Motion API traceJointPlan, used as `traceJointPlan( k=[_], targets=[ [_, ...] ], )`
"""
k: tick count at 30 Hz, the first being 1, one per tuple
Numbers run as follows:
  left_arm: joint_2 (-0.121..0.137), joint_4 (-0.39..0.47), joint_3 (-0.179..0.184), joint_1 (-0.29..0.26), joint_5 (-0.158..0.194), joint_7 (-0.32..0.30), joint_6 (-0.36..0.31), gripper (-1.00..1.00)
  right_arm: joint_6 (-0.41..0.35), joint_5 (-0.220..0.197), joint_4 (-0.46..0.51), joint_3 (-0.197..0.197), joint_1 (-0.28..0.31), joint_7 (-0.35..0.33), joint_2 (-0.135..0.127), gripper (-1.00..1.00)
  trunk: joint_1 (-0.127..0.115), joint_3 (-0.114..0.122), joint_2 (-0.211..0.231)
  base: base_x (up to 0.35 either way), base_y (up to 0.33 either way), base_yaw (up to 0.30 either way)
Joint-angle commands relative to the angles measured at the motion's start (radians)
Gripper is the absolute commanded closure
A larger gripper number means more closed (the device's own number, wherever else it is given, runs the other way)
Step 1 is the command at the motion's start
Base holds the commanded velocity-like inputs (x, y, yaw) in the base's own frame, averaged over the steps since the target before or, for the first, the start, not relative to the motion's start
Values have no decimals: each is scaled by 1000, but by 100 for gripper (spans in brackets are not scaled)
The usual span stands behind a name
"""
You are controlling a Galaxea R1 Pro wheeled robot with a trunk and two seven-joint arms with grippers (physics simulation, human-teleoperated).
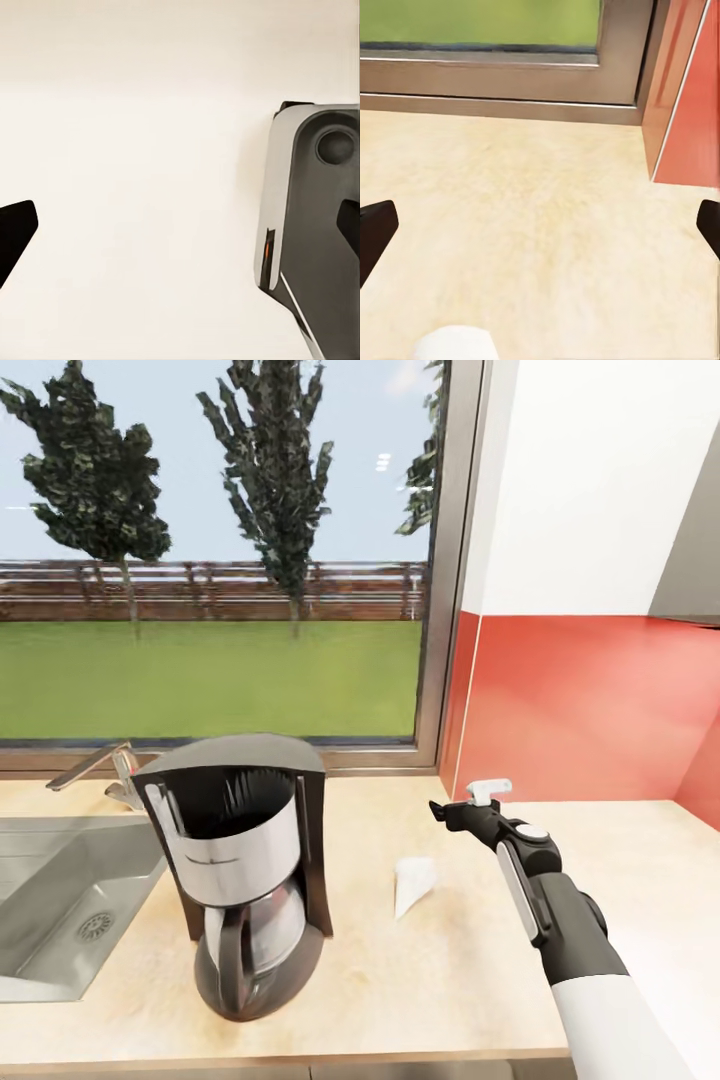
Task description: Set up a coffee station on the kitchen countertop: keep the coffee maker on the countertop, move the bottle of coffee from the kitchen shelf to the counter next to the coffee maker, place a paper coffee filter on top of the coffee maker, put the saucer next to the coffee maker with the coffee cup on the saucer, and place the electric kettle next to the coffee maker.
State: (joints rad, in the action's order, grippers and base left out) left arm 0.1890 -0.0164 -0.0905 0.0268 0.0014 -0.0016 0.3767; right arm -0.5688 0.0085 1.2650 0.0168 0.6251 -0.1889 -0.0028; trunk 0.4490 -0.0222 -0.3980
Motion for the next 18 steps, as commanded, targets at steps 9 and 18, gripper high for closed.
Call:
traceJointPlan(
  k=[9,18],
  targets=[
    [-1,-2,-6,-1,0,-1,4,-100,-5,-1,-15,0,1,-3,1,-100,1,-2,-2,210,-56,0],
    [-1,-3,-6,-1,0,-1,4,-100,-6,-1,-15,1,0,-3,1,-100,1,-2,-2,11,0,0]
  ],
)
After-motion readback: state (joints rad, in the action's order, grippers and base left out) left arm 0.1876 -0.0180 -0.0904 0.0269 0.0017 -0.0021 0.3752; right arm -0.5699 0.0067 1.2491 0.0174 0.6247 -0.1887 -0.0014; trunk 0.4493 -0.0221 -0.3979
